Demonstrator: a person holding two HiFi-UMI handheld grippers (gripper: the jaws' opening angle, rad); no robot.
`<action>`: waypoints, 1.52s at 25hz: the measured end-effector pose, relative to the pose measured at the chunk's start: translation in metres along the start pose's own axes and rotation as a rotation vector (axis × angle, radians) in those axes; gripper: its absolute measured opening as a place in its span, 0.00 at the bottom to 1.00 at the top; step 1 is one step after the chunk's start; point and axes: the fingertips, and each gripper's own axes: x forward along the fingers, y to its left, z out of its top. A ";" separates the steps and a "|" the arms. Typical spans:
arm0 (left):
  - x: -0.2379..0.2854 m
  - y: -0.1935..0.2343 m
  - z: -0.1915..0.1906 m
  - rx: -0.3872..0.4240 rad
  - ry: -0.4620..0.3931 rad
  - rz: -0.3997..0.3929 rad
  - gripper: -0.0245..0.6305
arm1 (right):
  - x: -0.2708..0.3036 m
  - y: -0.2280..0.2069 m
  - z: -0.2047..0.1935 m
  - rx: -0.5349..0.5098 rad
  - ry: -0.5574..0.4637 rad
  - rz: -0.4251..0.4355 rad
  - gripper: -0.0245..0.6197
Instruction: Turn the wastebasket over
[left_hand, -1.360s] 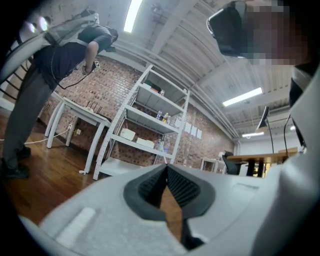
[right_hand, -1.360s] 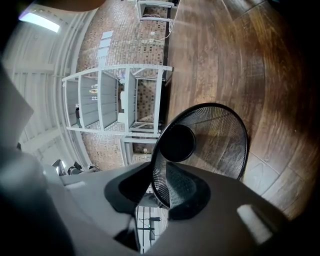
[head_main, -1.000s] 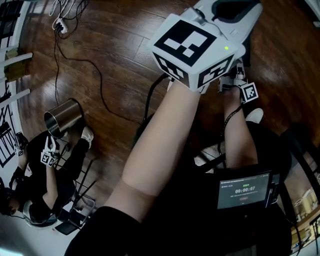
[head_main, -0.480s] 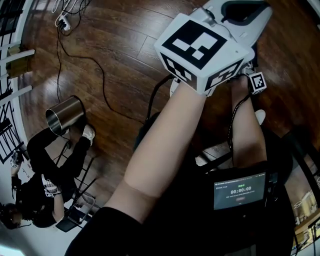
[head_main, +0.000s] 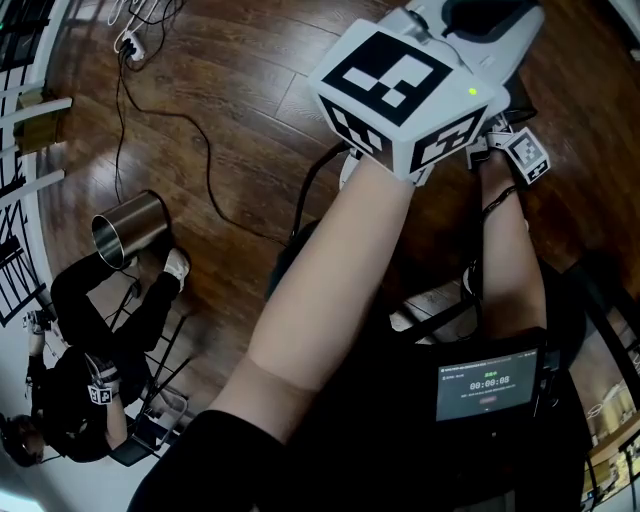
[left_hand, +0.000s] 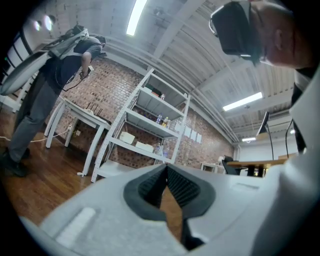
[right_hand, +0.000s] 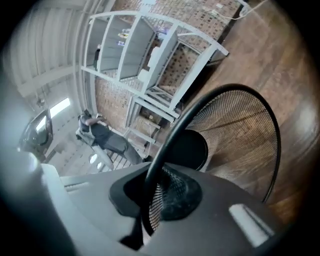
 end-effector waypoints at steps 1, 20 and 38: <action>-0.001 -0.002 0.004 0.005 -0.004 0.000 0.04 | 0.002 0.008 0.004 -0.077 0.046 0.009 0.06; -0.007 0.002 0.003 0.010 -0.020 0.009 0.04 | -0.013 -0.032 -0.086 -1.553 1.207 -0.177 0.07; -0.006 -0.004 -0.023 0.078 0.102 -0.008 0.04 | -0.056 0.117 -0.001 -1.264 0.763 0.049 0.05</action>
